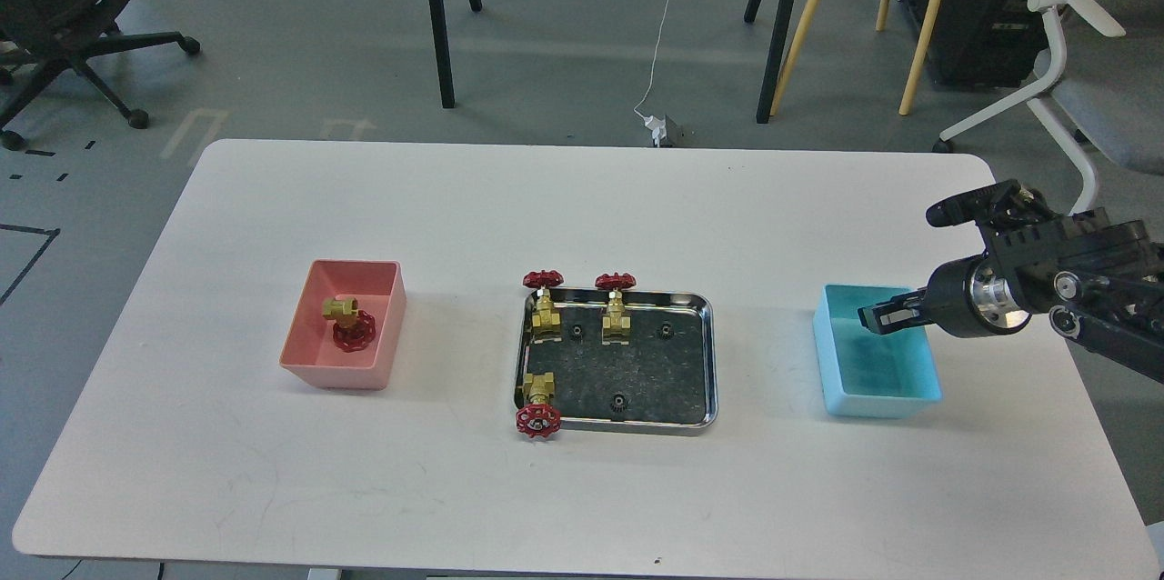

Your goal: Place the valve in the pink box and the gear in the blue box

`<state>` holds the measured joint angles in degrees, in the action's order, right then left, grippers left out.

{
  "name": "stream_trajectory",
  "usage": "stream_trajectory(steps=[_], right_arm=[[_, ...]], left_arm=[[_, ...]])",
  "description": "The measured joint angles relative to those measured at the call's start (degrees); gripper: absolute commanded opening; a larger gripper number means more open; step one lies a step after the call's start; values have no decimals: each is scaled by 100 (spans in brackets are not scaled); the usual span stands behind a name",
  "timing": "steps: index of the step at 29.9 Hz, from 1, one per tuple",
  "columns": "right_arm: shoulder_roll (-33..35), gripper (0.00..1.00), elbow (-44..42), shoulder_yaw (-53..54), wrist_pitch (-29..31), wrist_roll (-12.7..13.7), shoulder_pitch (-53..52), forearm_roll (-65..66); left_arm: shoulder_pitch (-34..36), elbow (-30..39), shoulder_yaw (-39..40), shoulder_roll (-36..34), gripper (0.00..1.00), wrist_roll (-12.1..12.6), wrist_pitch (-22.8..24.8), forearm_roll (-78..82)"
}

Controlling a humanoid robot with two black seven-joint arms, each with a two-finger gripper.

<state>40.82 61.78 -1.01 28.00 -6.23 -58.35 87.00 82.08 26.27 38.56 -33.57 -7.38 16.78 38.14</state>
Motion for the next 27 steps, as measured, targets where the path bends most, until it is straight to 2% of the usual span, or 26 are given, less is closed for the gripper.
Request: stream_trajectory(steps=[8,15,19,22,27], right_arm=[[-3,85,81,284,0,12,-13,-252],[-48,88,-86,1226,-1,33,-307,-932],[-329,88,-802,2406,-1,184,-333,-1309],[-666,88,-1756,3259,-2,246,-370,-1532],[-1454,88,-3487,3783,-1,254,-890,-2503]], left_arm=[[-7,-11,-5,-22,100,4,3,9],[-9,-14,-7,29,99,60,-12,45],[-22,-17,-196,228,100,177,6,49],[-22,-17,-391,419,100,190,9,35],[7,-16,-476,752,100,191,10,34]])
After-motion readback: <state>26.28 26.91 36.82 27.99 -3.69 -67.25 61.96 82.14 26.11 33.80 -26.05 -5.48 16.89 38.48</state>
